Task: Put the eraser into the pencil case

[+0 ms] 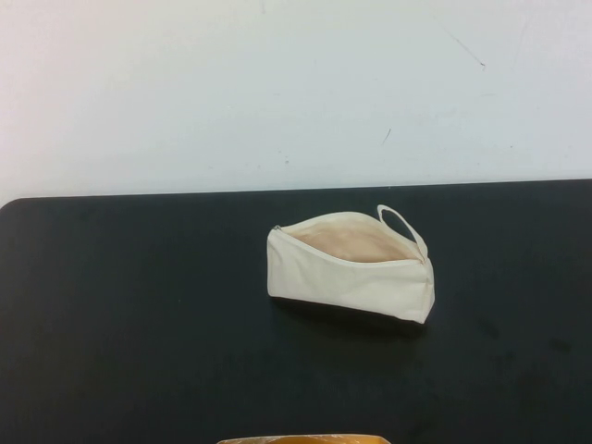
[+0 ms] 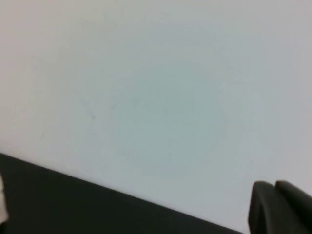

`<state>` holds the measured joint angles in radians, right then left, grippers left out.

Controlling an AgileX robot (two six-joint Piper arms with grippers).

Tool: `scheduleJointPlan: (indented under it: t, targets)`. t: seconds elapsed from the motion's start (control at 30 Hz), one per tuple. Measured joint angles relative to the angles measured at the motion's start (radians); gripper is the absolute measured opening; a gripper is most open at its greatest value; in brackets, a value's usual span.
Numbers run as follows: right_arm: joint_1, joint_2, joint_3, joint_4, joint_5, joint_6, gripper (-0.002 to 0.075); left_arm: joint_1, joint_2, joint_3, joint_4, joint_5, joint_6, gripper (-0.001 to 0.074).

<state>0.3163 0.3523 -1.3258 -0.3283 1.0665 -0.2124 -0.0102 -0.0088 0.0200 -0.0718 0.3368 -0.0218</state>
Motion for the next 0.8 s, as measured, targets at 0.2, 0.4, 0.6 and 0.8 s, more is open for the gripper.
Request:
scheduleJointPlan:
  t: [0.2,0.4,0.6,0.8]
  targets:
    - [-0.103,-0.123,0.442,0.185,-0.314,0.007,-0.0001,0.000,0.000,0.000,0.000,0.000,0.000,-0.0001]
    - [-0.231,-0.246,0.837,0.373,-0.560,0.009,-0.0001,0.000,0.000,0.000,0.000,0.000,0.000,-0.0001]
    - [-0.266,-0.362,1.173,0.396,-0.701,0.013,-0.0001,0.000,0.000,0.000,0.000,0.000,0.000,-0.0001]
    - [-0.315,-0.362,1.320,0.424,-0.738,0.037,-0.0001,0.000,0.000,0.000,0.000,0.000,0.000,-0.0001]
